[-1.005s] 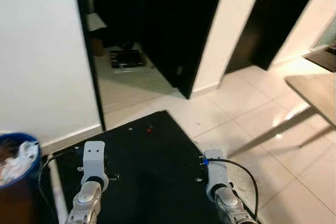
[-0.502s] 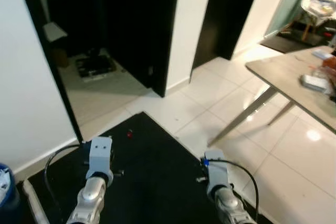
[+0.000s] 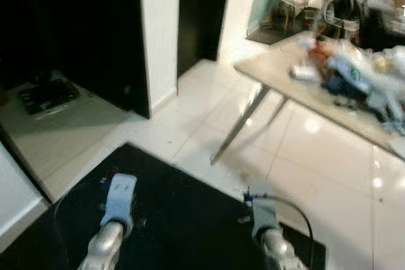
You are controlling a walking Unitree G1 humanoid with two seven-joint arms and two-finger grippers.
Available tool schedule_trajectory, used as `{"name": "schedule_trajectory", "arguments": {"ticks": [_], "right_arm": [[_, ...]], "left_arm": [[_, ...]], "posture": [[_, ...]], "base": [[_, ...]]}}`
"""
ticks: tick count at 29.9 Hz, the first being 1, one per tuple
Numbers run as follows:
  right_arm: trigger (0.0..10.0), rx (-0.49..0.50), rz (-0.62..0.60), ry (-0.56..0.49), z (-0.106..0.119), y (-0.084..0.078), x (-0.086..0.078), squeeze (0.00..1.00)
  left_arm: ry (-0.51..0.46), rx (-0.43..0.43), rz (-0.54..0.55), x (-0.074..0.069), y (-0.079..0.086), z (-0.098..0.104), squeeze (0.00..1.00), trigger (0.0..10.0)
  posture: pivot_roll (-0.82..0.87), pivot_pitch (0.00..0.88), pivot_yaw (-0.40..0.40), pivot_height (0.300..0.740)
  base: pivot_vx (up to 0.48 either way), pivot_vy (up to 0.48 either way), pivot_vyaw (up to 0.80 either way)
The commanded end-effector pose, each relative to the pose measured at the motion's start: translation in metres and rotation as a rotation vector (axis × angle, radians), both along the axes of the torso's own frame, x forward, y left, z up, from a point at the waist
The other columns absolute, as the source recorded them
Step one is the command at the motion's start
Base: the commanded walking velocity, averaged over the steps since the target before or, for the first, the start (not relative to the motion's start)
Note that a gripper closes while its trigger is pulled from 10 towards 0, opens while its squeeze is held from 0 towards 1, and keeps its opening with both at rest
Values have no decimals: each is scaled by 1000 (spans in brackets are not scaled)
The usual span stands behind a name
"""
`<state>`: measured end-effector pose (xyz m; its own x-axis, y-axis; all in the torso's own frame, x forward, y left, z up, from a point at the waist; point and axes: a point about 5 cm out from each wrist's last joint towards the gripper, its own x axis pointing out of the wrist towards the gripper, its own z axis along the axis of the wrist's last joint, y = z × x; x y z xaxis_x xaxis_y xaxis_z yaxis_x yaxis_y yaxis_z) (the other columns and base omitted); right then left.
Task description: Picking trash to rubbish bin
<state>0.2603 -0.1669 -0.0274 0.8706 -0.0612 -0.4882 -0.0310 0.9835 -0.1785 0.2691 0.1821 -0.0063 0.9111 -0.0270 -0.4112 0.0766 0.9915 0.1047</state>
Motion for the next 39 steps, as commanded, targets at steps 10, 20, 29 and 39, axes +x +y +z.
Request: {"name": "schedule_trajectory", "arguments": {"ticks": [10,20,29,39], "right_arm": [[10000,-7,-2,46,-9,-2,-11,0],[10000,-12,9,30,-6,1,-6,0],[10000,21,35,23,-3,7,-3,0],[10000,19,42,2,-1,11,0,0]], "left_arm": [[39,-15,-11,-8,0,-9,0,10000],[12,-29,-34,-3,-7,-4,0,10000],[-15,-54,-56,0,-12,1,0,10000],[-38,-62,-67,6,-14,7,0,10000]], "posture": [[33,15,-15,740],[38,14,-15,740],[38,18,-7,740],[41,19,-9,740]], "base": [[0,0,-800],[0,0,-800],[0,0,-267],[0,0,0]]}}
